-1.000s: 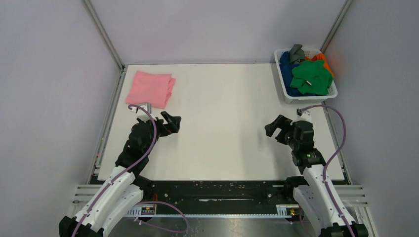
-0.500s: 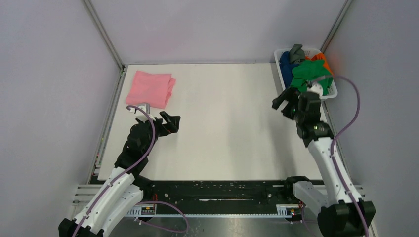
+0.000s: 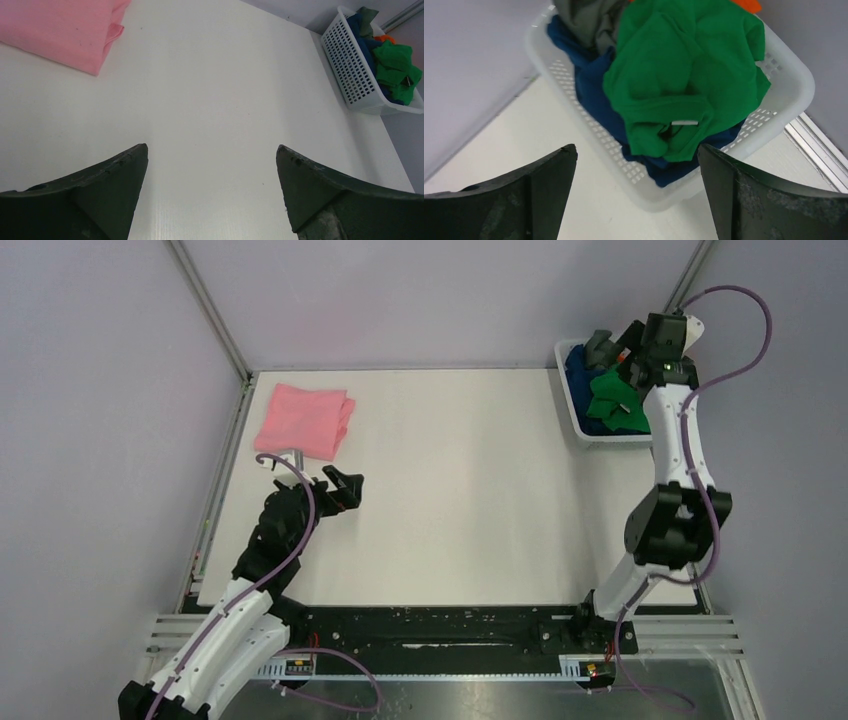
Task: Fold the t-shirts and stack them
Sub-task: Grab crumpled tshirt from bin with the right arm
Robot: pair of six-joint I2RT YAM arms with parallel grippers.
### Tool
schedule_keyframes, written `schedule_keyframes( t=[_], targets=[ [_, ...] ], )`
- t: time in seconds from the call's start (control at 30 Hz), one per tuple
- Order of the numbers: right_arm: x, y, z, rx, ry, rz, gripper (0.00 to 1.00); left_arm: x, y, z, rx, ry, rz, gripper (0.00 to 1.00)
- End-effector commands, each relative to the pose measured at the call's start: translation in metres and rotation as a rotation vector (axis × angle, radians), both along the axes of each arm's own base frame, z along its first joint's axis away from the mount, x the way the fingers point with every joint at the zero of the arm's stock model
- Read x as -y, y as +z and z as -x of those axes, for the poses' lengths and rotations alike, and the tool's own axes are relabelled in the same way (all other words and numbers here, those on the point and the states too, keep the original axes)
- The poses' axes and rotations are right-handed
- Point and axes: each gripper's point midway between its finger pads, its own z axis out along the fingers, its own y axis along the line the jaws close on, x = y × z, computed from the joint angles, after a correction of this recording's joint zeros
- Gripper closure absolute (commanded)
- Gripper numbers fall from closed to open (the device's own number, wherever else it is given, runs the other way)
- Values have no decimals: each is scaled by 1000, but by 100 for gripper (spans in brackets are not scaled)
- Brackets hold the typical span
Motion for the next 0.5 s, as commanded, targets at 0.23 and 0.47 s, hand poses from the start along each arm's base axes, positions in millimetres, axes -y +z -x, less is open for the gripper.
schedule_keyframes(
  t=[0.23,0.47],
  targets=[
    [41,-106,-53,-364,-50,89,6,-3,0,-11,9,33,-15,1],
    [52,-127,-58,-403,-97,107,47,-4,0,-11,8,43,-16,1]
  ],
)
